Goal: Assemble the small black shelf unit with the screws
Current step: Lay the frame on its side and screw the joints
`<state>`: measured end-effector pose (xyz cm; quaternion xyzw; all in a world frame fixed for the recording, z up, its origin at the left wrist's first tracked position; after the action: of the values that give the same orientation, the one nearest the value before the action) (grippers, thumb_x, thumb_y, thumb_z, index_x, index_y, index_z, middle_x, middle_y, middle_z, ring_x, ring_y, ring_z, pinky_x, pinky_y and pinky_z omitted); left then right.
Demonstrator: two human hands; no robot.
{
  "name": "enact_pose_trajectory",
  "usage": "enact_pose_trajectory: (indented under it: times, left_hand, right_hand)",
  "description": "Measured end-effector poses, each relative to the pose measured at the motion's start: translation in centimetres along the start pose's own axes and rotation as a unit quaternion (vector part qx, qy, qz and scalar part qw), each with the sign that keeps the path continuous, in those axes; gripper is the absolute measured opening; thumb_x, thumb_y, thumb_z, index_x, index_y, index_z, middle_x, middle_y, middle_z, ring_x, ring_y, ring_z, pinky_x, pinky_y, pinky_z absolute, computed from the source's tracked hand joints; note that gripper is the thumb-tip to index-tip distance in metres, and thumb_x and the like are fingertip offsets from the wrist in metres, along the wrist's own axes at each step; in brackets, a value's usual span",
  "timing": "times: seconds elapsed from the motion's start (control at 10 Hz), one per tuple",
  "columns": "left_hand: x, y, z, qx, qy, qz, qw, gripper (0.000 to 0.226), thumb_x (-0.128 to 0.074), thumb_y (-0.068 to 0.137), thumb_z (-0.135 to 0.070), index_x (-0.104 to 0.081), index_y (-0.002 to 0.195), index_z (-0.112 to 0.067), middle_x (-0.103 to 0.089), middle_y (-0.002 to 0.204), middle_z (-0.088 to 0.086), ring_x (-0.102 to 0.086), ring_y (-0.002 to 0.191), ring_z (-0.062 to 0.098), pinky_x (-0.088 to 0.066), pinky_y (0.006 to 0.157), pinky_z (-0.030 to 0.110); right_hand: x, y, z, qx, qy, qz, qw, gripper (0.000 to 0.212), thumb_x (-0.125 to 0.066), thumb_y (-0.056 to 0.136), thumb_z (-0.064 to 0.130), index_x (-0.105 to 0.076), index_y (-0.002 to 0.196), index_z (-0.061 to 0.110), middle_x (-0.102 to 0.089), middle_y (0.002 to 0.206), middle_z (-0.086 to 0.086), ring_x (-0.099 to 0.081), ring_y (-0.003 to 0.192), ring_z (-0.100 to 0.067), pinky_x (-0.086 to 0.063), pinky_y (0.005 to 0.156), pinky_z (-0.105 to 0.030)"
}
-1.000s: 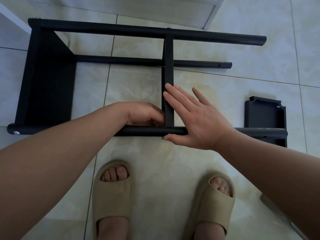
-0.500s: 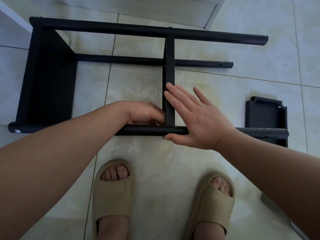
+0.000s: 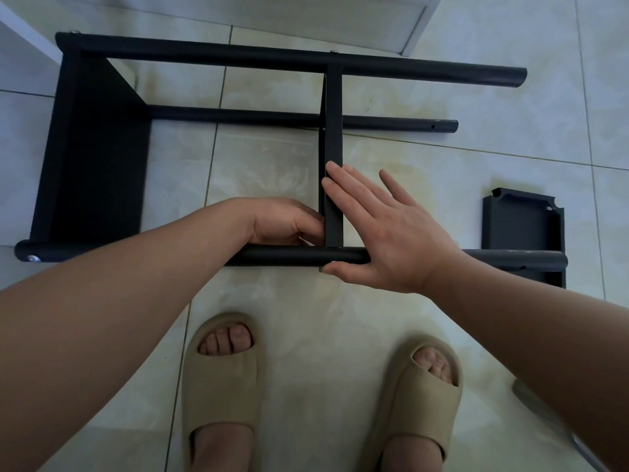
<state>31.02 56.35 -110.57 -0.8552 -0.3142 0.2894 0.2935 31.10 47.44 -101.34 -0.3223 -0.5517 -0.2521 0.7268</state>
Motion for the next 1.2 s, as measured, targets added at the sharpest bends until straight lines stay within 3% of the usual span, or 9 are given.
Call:
enact_pose_trajectory:
  times: [0.2, 0.3, 0.4, 0.5, 0.6, 0.7, 0.9, 1.0, 1.2]
  left_hand:
    - [-0.08, -0.08, -0.02, 0.0, -0.035, 0.007, 0.999, 0.016, -0.05, 0.091, 0.009, -0.063, 0.098, 0.004, -0.064, 0.088, 0.019, -0.067, 0.073, 0.02, -0.057, 0.07, 0.026]
    - [-0.23, -0.04, -0.34, -0.01, -0.059, 0.005, 0.998, 0.017, -0.059, 0.08, 0.006, -0.06, 0.096, 0.001, -0.063, 0.081, 0.014, -0.064, 0.069, 0.021, -0.052, 0.067, 0.028]
    - [-0.71, -0.16, -0.5, -0.014, -0.073, 0.028, 0.997, 0.013, -0.055, 0.085, 0.002, -0.063, 0.094, -0.001, -0.071, 0.08, 0.006, -0.07, 0.072, 0.016, -0.055, 0.067, 0.025]
    - [-0.48, -0.1, -0.13, -0.001, -0.027, 0.017, 0.999, 0.028, -0.061, 0.079, -0.011, -0.067, 0.102, 0.004, -0.07, 0.093, 0.012, -0.069, 0.084, 0.018, -0.057, 0.076, 0.026]
    - [-0.05, 0.14, 0.36, 0.012, -0.004, 0.003, 1.0, 0.043, -0.063, 0.076, -0.011, -0.062, 0.113, 0.009, -0.061, 0.101, 0.022, -0.062, 0.088, 0.027, -0.053, 0.081, 0.032]
    - [-0.28, 0.04, 0.23, 0.004, -0.018, 0.023, 1.0, 0.02, -0.058, 0.087, 0.001, -0.063, 0.106, 0.005, -0.063, 0.097, 0.021, -0.065, 0.083, 0.024, -0.054, 0.079, 0.03]
    - [-0.67, 0.08, -0.3, -0.009, -0.066, 0.031, 0.997, 0.022, -0.058, 0.073, -0.004, -0.064, 0.094, -0.002, -0.071, 0.08, 0.008, -0.069, 0.072, 0.017, -0.056, 0.067, 0.026]
    - [-0.32, 0.08, 0.08, 0.004, -0.016, 0.013, 1.0, 0.021, -0.061, 0.076, -0.013, -0.068, 0.094, -0.004, -0.071, 0.086, 0.008, -0.068, 0.079, 0.017, -0.056, 0.074, 0.027]
    - [0.05, 0.16, 0.28, 0.006, -0.006, 0.01, 1.0, 0.015, -0.051, 0.093, 0.005, -0.064, 0.099, 0.003, -0.065, 0.089, 0.017, -0.066, 0.077, 0.021, -0.054, 0.076, 0.029]
  right_hand:
    - [-0.04, -0.02, 0.05, -0.002, -0.001, 0.002, 1.0, 0.103, -0.034, 0.086, 0.079, -0.013, 0.163, 0.013, -0.003, 0.171, 0.0, -0.003, 0.157, -0.016, -0.013, 0.126, -0.051]
    - [-0.05, -0.01, 0.03, -0.002, -0.004, 0.002, 1.0, 0.103, -0.033, 0.086, 0.079, -0.013, 0.163, 0.013, -0.003, 0.171, 0.0, -0.003, 0.157, -0.016, -0.013, 0.126, -0.051]
    - [-0.01, -0.02, 0.05, -0.001, -0.002, -0.003, 1.0, 0.103, -0.035, 0.086, 0.079, -0.014, 0.162, 0.013, -0.004, 0.171, 0.0, -0.005, 0.157, -0.017, -0.013, 0.126, -0.051]
    - [0.0, -0.02, 0.04, -0.001, -0.003, -0.005, 1.0, 0.103, -0.035, 0.086, 0.079, -0.014, 0.162, 0.013, -0.004, 0.171, -0.001, -0.005, 0.157, -0.017, -0.013, 0.126, -0.051]
    - [0.02, -0.02, 0.0, -0.002, -0.003, -0.005, 1.0, 0.104, -0.035, 0.086, 0.079, -0.014, 0.162, 0.013, -0.004, 0.171, 0.0, -0.005, 0.157, -0.017, -0.012, 0.126, -0.051]
    - [-0.06, -0.02, 0.03, -0.001, -0.004, -0.003, 1.0, 0.104, -0.035, 0.086, 0.08, -0.014, 0.163, 0.013, -0.004, 0.171, 0.0, -0.004, 0.157, -0.017, -0.012, 0.126, -0.051]
    - [-0.03, -0.02, 0.03, -0.001, -0.003, -0.005, 1.0, 0.104, -0.034, 0.086, 0.08, -0.015, 0.162, 0.013, -0.004, 0.171, -0.001, -0.004, 0.157, -0.016, -0.013, 0.126, -0.051]
    - [-0.07, -0.02, 0.03, -0.001, -0.005, -0.005, 1.0, 0.104, -0.034, 0.086, 0.08, -0.014, 0.162, 0.013, -0.004, 0.171, 0.0, -0.004, 0.157, -0.016, -0.013, 0.126, -0.051]
    - [-0.02, -0.02, 0.06, -0.001, -0.003, -0.008, 1.0, 0.104, -0.035, 0.086, 0.08, -0.016, 0.162, 0.012, -0.005, 0.171, -0.001, -0.006, 0.157, -0.017, -0.013, 0.126, -0.051]
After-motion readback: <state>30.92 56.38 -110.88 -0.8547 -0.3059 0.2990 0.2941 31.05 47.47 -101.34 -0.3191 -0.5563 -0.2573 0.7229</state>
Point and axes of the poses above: each hand's wrist, its own y-axis towards the middle knuckle, its own x-axis out of the back of the hand, z = x × y, the point moved 9 cm from there along y, towards the middle knuckle
